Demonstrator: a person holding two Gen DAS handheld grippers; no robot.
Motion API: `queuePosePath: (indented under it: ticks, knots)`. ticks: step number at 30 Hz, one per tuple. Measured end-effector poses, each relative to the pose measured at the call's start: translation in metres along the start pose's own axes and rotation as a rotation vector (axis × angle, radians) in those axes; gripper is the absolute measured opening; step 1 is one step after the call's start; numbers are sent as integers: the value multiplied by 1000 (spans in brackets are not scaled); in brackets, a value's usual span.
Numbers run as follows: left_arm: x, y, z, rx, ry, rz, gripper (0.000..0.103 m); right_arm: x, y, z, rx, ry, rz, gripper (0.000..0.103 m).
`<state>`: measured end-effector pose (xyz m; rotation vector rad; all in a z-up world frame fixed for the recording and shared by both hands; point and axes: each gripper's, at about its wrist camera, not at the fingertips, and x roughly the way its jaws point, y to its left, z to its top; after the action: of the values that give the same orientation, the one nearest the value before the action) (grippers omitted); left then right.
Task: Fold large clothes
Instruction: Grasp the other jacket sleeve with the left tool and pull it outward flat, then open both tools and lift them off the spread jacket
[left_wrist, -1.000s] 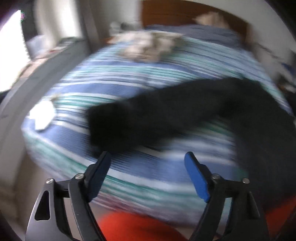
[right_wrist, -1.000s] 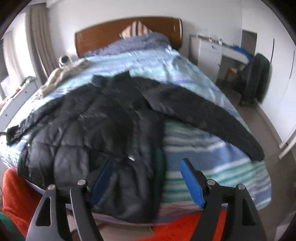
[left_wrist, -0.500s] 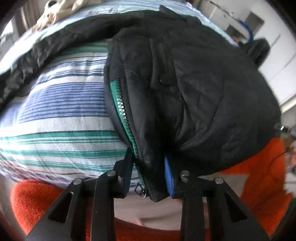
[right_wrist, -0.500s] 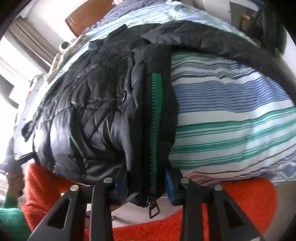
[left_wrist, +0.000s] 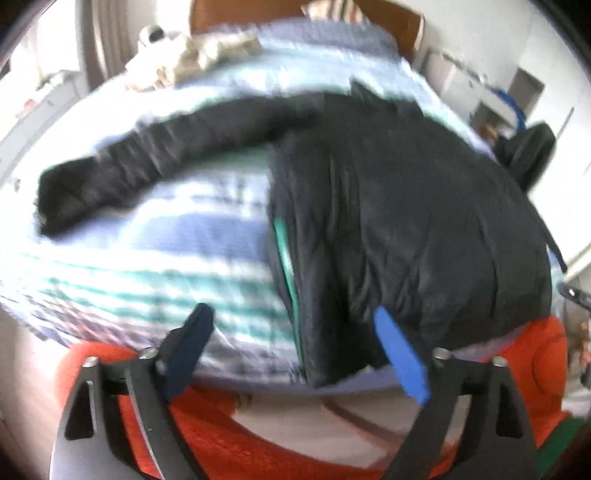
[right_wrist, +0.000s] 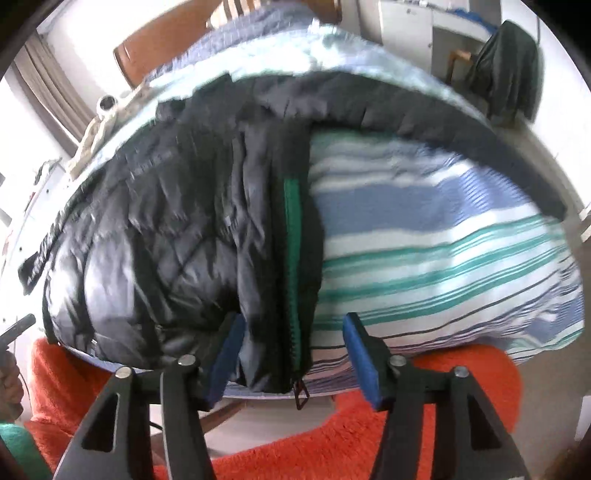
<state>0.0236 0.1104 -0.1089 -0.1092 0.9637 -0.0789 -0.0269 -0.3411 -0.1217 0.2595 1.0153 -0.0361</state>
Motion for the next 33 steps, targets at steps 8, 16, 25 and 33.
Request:
queuePosePath:
  ticks: [8, 16, 25, 33]
  knots:
    - [-52, -8, 31, 6, -263, 83, 101, -55, 39, 31, -88, -237, 2, 73]
    - [-33, -46, 19, 74, -172, 92, 101, -65, 82, 29, -205, -339, -35, 73]
    - [-45, -73, 33, 250, -203, 72, 103, -52, 126, 29, -354, -337, -111, 75]
    - [-48, -75, 46, 140, -291, 78, 102, -39, 167, 15, -421, -301, -75, 80]
